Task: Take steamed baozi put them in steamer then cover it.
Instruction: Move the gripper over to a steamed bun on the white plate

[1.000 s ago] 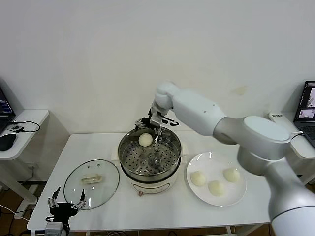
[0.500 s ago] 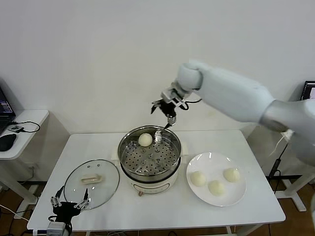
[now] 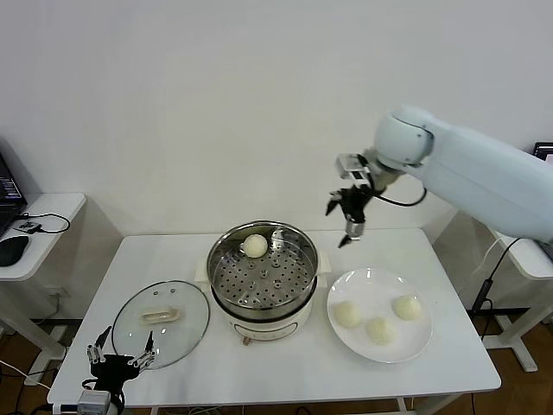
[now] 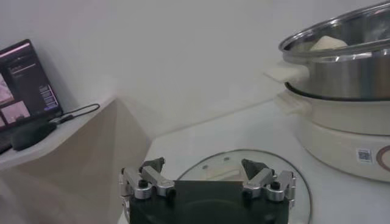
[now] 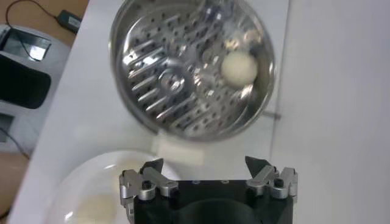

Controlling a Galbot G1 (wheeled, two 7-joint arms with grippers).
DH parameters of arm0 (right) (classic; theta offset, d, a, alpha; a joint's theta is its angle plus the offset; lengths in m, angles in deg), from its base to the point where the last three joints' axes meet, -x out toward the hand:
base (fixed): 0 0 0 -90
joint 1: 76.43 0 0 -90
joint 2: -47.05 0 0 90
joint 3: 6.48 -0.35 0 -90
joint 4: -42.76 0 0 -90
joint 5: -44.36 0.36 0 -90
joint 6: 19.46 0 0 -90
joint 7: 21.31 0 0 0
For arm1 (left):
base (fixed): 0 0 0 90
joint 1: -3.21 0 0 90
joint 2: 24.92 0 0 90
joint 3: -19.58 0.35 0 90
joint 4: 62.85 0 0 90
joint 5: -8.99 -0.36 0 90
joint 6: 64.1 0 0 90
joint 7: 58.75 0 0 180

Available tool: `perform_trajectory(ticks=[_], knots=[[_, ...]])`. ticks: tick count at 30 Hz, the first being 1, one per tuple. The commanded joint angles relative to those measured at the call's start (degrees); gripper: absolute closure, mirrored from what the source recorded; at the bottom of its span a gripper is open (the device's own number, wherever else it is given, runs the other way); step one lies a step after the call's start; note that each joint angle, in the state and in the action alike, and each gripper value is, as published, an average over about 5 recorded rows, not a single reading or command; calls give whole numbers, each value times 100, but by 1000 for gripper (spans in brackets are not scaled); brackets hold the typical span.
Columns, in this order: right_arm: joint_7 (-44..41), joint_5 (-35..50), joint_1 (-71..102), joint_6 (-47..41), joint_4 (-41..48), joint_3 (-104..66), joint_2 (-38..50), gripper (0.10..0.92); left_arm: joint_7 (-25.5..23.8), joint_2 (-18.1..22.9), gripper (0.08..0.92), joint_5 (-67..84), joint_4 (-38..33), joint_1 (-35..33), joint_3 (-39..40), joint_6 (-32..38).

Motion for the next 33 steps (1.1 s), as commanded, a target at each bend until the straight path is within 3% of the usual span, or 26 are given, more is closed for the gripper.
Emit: perform_trajectory(ticks=[1,12,33], knots=[[-161,-465,514,-462,-464,-154,672,203,-19,13,177,23,-9,-14,7,-151],[61,-1376,1928,-335,-258,-840,430,203,-9,55,177,16,15,-41,-8,-143],[694,-1798,3285,-302,317,-1298,-271,203,-21,14,177,-23,219,-26,8,-139]])
